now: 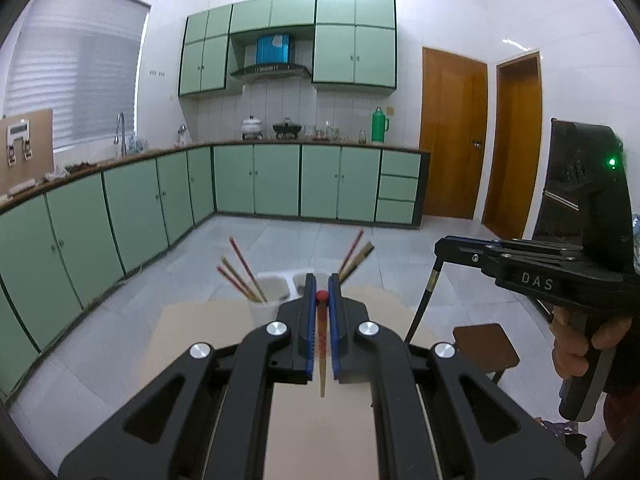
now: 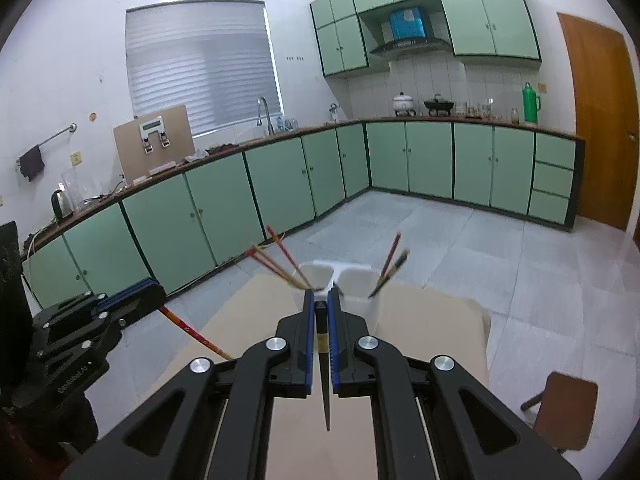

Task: Organize utensils
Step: 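Lift both held chopsticks up and lower them into the white holder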

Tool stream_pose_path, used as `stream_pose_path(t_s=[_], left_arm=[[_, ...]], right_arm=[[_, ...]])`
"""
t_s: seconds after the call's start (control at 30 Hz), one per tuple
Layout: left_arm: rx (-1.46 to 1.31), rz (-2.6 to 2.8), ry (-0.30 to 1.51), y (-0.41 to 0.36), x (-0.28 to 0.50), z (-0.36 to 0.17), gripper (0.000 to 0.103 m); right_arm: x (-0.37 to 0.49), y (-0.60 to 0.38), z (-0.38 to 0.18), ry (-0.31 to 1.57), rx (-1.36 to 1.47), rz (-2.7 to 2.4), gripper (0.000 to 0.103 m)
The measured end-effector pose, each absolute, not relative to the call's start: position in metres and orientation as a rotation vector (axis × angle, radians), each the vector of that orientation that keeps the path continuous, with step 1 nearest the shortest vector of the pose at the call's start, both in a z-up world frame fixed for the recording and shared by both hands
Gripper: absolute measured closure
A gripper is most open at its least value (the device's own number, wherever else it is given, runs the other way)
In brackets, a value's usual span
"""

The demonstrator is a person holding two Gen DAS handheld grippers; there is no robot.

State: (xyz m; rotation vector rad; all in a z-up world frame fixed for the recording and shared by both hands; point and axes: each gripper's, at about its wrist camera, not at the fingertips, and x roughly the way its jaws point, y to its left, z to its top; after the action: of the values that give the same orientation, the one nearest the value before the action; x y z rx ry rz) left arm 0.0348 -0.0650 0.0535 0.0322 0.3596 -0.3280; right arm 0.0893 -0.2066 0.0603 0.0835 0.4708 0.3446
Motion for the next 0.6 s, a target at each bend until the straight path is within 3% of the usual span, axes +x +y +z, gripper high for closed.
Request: stream_pose_path(t_s=[0.6], left_arm=[[0.063, -0.293, 0.193, -0.079, 0.107, 0.116, 0.098]], right_arm=[[0.152, -0.19, 0.139, 0.297, 0.023, 0.308, 0.097]])
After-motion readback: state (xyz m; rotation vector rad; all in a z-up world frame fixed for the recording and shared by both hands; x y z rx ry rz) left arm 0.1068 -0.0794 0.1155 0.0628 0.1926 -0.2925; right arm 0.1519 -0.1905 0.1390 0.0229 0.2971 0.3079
